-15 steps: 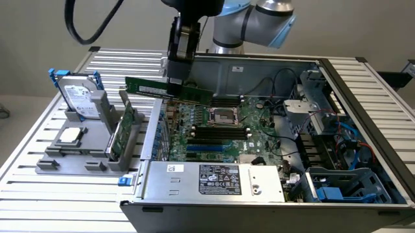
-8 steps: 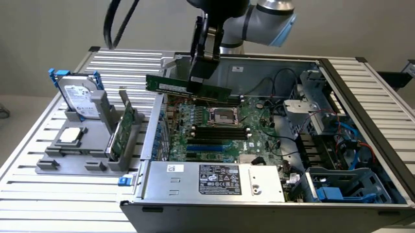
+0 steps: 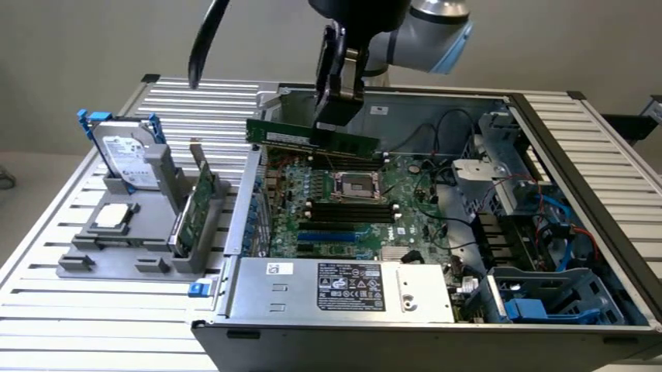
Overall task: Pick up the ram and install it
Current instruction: 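Pick up the ram and move it above insertion slot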
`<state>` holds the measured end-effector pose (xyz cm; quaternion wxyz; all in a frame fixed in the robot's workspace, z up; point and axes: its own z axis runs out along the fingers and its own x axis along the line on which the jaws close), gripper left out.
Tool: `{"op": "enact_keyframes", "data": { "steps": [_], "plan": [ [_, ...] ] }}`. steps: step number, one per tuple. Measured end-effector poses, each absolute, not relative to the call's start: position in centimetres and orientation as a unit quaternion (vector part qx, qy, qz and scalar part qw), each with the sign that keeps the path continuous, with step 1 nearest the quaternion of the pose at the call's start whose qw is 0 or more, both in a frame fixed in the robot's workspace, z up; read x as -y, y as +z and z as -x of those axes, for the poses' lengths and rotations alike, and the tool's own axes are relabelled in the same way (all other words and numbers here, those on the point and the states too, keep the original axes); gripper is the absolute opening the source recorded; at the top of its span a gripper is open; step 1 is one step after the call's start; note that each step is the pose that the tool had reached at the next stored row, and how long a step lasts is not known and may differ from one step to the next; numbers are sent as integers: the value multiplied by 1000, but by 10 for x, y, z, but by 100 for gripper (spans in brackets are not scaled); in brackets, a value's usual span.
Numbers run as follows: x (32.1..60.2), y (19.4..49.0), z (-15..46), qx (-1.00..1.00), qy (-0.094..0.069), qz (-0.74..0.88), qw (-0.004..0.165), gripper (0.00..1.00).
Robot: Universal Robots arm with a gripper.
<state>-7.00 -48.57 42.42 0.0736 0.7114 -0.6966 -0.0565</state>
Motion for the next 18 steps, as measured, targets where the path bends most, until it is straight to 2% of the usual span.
{"op": "enact_keyframes", "data": {
  "steps": [6,18],
  "plan": [
    [484,420,65,693,-47,-717,65,14],
    [451,406,31,693,-46,-717,65,14]
  ]
}}
